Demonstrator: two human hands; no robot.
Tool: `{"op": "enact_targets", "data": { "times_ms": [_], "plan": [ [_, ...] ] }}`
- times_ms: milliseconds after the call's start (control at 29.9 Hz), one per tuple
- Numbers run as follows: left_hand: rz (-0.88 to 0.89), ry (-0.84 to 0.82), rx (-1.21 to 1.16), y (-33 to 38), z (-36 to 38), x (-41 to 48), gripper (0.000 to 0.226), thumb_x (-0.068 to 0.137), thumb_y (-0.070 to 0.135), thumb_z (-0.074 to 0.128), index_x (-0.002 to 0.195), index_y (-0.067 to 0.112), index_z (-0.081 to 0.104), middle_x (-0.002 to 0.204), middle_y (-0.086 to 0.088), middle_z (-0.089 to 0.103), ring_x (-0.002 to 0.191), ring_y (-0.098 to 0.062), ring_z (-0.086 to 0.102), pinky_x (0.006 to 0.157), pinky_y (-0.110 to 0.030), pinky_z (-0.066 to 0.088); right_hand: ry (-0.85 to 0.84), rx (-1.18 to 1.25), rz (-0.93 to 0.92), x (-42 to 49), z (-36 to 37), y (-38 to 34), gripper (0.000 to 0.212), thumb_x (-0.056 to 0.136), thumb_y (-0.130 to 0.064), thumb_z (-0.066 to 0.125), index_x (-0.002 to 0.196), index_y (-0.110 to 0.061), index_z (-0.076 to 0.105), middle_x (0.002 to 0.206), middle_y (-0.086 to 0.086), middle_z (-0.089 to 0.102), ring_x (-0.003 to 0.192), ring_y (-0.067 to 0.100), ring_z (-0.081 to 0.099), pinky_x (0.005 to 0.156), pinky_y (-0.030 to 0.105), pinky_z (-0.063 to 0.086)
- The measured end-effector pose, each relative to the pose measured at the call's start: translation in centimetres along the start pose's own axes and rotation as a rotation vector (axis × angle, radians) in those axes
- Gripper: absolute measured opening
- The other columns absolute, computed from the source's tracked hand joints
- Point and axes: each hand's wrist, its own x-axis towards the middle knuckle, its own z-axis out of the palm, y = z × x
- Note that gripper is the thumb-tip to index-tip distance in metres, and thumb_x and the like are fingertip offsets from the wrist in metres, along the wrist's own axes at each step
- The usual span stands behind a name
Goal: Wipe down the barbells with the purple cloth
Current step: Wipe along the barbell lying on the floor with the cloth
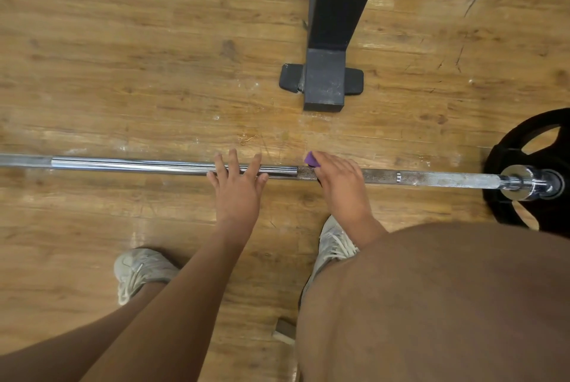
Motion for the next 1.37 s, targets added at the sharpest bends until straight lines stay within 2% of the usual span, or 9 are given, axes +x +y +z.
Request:
{"op": "enact_targets", "data": {
  "times_ms": [134,335,468,669,870,937,1104,1305,1372],
  "plan": [
    [-0.002,-0.024,-0.028,0.0,-0.3,0.2,0.052,0.107,0.046,0.031,0.157,0.033,0.028,0.167,-0.016,0.010,0.152,-0.044,-0.003,0.119,-0.065,0.007,-0.010,0.040,0.040,0.5,0.6,-2.1,0.027,0.106,-0.016,0.047,0.122,-0.020,0.068,0.123,-0.005,0.069,0.119,0.019,0.058,0.100,0.028,0.018],
    [0.010,-0.027,-0.055,-0.1,-0.1,0.6,0.052,0.107,0.046,0.030,0.158,0.033,0.027,0.168,-0.015,0.005,0.152,-0.043,-0.008,0.118,-0.066,0.004,0.004,0.012,-0.241,0.3,0.6,1.6,0.040,0.100,-0.022,0.045,0.133,-0.012,0.064,0.132,0.003,0.067,0.121,0.023,0.062,0.104,0.037,0.032],
    [-0.004,-0.033,-0.087,-0.2,-0.3,1.2,0.051,0.107,0.046,0.033,0.157,0.034,0.031,0.168,-0.013,0.005,0.153,-0.042,-0.008,0.118,-0.065,0.003,0.108,-0.060,-0.229,-0.3,1.0,2.0,0.041,0.095,-0.008,0.057,0.135,-0.010,0.061,0.135,0.005,0.065,0.126,0.025,0.059,0.110,0.041,0.029],
    [-0.004,-0.011,-0.098,-0.1,-0.5,2.2,0.052,0.106,0.045,0.036,0.156,0.033,0.034,0.168,-0.013,0.008,0.153,-0.041,-0.007,0.117,-0.067,0.003,-0.022,-0.109,-0.416,0.9,2.2,-0.1,0.083,0.073,0.012,0.073,0.148,-0.012,0.048,0.152,0.006,0.049,0.141,0.027,0.044,0.117,0.041,0.019],
    [0.023,0.055,-0.052,-0.1,0.0,3.5,0.052,0.106,0.047,0.035,0.156,0.034,0.034,0.166,-0.012,0.019,0.153,-0.041,0.000,0.117,-0.064,0.007,-0.014,-0.062,-0.135,3.6,1.3,-0.4,0.041,0.099,-0.014,0.056,0.139,-0.007,0.056,0.138,0.012,0.061,0.134,0.032,0.052,0.115,0.049,0.033],
    [0.040,0.096,-0.044,-0.1,0.2,3.8,0.051,0.105,0.047,0.036,0.154,0.033,0.038,0.164,-0.012,0.026,0.153,-0.042,0.006,0.116,-0.065,0.008,0.025,-0.102,-0.191,3.6,1.7,-0.7,0.040,0.097,-0.012,0.060,0.137,-0.008,0.057,0.137,0.010,0.061,0.132,0.031,0.052,0.115,0.048,0.033],
    [0.067,0.139,-0.015,-0.1,0.0,4.5,0.060,0.102,0.054,0.019,0.156,0.033,0.034,0.165,-0.011,0.026,0.153,-0.040,0.007,0.118,-0.064,0.008,0.010,-0.208,-0.324,4.1,2.5,0.6,0.077,0.079,0.002,0.077,0.148,-0.011,0.044,0.151,0.007,0.050,0.143,0.025,0.042,0.120,0.040,0.023],
    [0.080,0.155,0.002,0.0,-0.1,6.1,0.057,0.104,0.052,0.024,0.156,0.030,0.035,0.164,-0.012,0.027,0.153,-0.041,0.008,0.118,-0.063,0.009,0.016,-0.115,-0.264,6.1,1.6,1.1,0.043,0.102,-0.009,0.051,0.144,-0.009,0.051,0.144,0.008,0.058,0.142,0.026,0.044,0.121,0.042,0.024],
    [0.079,0.153,0.009,0.0,-0.1,6.5,0.055,0.105,0.050,0.029,0.156,0.031,0.034,0.165,-0.012,0.025,0.154,-0.040,0.006,0.118,-0.062,0.006,0.057,-0.092,-0.230,5.8,2.1,0.1,0.044,0.098,-0.003,0.055,0.142,-0.007,0.054,0.142,0.010,0.059,0.140,0.027,0.047,0.120,0.041,0.023]
  ]
}}
